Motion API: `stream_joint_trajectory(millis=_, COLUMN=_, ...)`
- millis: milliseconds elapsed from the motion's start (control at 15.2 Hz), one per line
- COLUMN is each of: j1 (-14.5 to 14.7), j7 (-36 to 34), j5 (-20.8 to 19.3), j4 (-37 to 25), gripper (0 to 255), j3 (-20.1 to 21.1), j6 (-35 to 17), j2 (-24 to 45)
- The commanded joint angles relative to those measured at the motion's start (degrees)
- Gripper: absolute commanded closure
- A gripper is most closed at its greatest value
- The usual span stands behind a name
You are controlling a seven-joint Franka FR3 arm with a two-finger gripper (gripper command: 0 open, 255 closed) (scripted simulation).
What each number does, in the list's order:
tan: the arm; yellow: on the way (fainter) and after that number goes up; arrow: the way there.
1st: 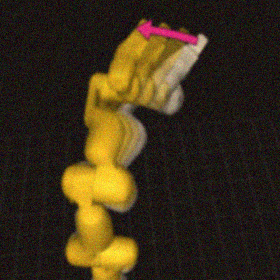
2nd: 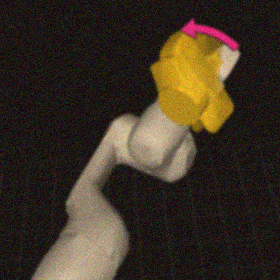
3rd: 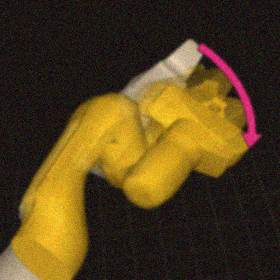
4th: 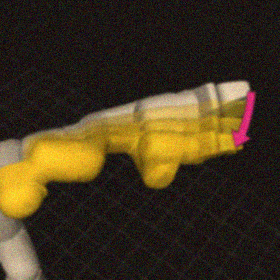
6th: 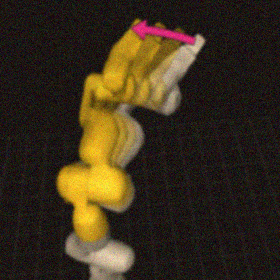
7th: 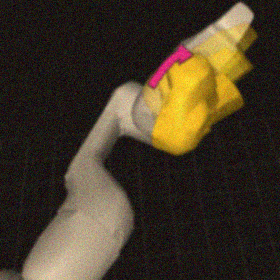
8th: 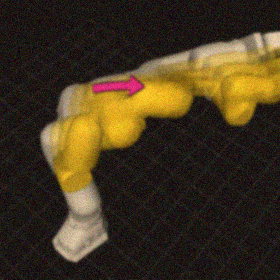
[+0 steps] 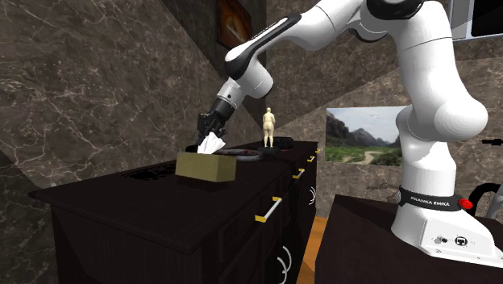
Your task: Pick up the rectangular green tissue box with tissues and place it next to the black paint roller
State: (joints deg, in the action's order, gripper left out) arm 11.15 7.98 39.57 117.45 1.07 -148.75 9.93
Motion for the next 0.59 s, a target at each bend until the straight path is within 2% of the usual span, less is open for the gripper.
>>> stream_joint_trajectory(millis=0, j1=0.13, j7=-1.48, j5=-1.32, j4=-0.73, gripper=255, j3=-0.31, j6=1.23, j2=-0.70)
stream_joint_trajectory(millis=528, j1=0.27, j7=-5.90, j5=-5.22, j4=-3.02, gripper=255, j3=-1.15, j6=5.74, j2=-3.54)
